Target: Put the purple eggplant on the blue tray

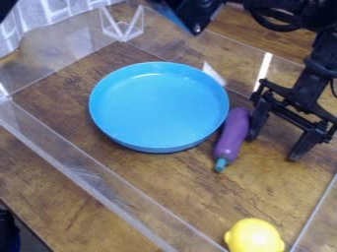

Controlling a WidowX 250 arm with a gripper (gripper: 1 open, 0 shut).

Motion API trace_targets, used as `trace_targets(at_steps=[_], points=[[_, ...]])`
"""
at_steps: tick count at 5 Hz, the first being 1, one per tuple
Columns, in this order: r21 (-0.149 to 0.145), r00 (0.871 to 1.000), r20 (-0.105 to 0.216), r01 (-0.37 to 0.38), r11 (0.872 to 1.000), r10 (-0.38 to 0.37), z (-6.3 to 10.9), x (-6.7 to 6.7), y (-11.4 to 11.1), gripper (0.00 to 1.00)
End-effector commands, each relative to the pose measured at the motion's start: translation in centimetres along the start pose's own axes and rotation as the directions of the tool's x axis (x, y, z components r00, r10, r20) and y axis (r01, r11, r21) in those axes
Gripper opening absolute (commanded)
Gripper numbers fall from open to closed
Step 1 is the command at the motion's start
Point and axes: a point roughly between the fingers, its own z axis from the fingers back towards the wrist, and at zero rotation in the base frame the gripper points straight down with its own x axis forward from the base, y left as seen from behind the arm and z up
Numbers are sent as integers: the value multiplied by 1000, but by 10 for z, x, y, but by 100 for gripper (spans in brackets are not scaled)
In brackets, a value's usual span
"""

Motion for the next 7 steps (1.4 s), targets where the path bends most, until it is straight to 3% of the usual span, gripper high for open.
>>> trace_targets(at_steps=[1, 2, 5, 7], points=[[30, 998, -52, -45, 999, 47, -21, 3, 28, 100], [38, 996, -67, -53, 998, 56, -24, 0, 38, 100], [119, 997, -65, 50, 992, -42, -35, -7, 81, 100], [137, 994, -70, 89, 987, -80, -31, -9, 100, 100]])
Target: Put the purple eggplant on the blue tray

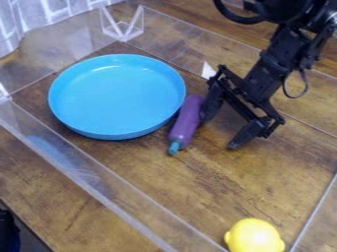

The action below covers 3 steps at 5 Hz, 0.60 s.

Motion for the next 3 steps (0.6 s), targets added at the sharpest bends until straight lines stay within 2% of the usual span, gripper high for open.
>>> trace_targets(at_steps=[1, 2, 3], points=[[6, 1000, -18, -14, 1000, 14, -12, 7, 20, 100], [18, 1000, -21, 17, 1000, -16, -11, 14, 18, 100], [11, 999, -46, -14, 1000, 14, -15, 16, 25, 100]])
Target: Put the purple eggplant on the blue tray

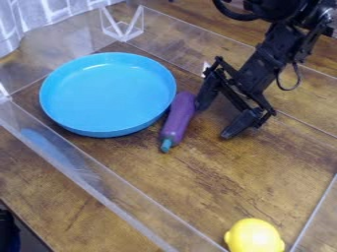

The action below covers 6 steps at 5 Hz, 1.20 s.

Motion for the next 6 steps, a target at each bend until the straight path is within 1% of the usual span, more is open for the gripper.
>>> trace_targets(at_steps=[1, 2, 3, 4, 6], points=[[-15, 996, -47, -73, 997, 72, -20, 5, 23, 100], [-20, 992, -71, -103, 994, 102, -24, 7, 31, 100], [-23, 989, -88, -118, 993, 115, -26, 10, 37, 0], [-29, 986, -103, -132, 991, 129, -28, 13, 44, 100], [-25, 992, -101, -85, 996, 82, -34, 11, 56, 100]])
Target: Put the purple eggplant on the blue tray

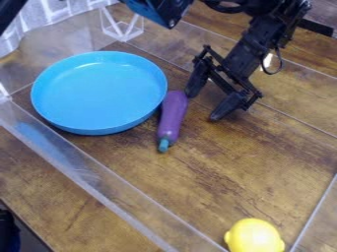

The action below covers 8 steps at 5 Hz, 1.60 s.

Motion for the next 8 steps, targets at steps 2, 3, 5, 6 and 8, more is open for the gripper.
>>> trace_targets(at_steps=[2, 3, 5, 6, 8], points=[[-9, 1000, -24, -2, 1000, 1, -29, -2, 34, 100], [-1, 999, -22, 24, 1000, -24, -30, -3, 37, 100], [17, 996, -20, 83, 996, -83, -34, -6, 47, 100], [40, 989, -12, 145, 989, -144, -35, -5, 52, 100], [39, 984, -32, 174, 984, -173, -39, -17, 49, 100]])
